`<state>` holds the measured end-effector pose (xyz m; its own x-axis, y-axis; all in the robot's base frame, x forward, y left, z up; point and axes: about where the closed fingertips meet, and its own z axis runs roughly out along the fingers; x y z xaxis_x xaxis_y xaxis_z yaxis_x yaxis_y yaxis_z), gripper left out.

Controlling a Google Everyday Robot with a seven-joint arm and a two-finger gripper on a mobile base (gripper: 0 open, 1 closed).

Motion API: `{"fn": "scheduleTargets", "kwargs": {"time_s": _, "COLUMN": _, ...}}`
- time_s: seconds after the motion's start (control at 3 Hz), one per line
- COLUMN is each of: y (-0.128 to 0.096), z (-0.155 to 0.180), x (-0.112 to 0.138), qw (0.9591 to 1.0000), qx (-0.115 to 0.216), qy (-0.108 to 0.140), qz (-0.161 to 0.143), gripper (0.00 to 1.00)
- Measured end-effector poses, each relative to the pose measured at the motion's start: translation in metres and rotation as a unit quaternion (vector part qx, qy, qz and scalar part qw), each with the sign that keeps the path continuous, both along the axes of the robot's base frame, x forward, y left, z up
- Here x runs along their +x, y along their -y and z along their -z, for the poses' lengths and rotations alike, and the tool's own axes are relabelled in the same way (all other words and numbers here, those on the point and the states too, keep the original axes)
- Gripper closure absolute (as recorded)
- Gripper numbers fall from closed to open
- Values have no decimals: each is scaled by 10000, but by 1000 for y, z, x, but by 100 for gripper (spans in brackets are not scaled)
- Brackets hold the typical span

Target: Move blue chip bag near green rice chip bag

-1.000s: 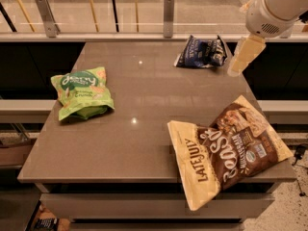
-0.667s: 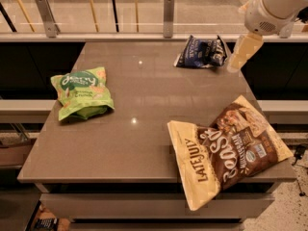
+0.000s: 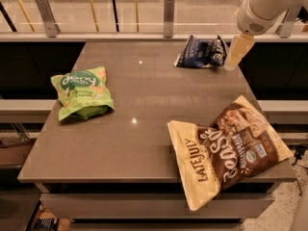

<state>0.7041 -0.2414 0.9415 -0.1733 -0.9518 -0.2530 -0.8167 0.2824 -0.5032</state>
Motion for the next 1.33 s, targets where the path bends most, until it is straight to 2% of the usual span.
{"fn": "scheduleTargets", "kwargs": {"time_s": 0.67, "y": -12, "z": 8, "x": 28, "qw": 9986, "qx": -508, "qy": 158, "qz": 82, "gripper": 0}}
{"fn": "scheduleTargets", "kwargs": {"time_s": 1.33, "y": -31, "z": 21, "x": 55, "qw": 9975, "qx": -705, "qy": 45, "qz": -2, "gripper": 0}}
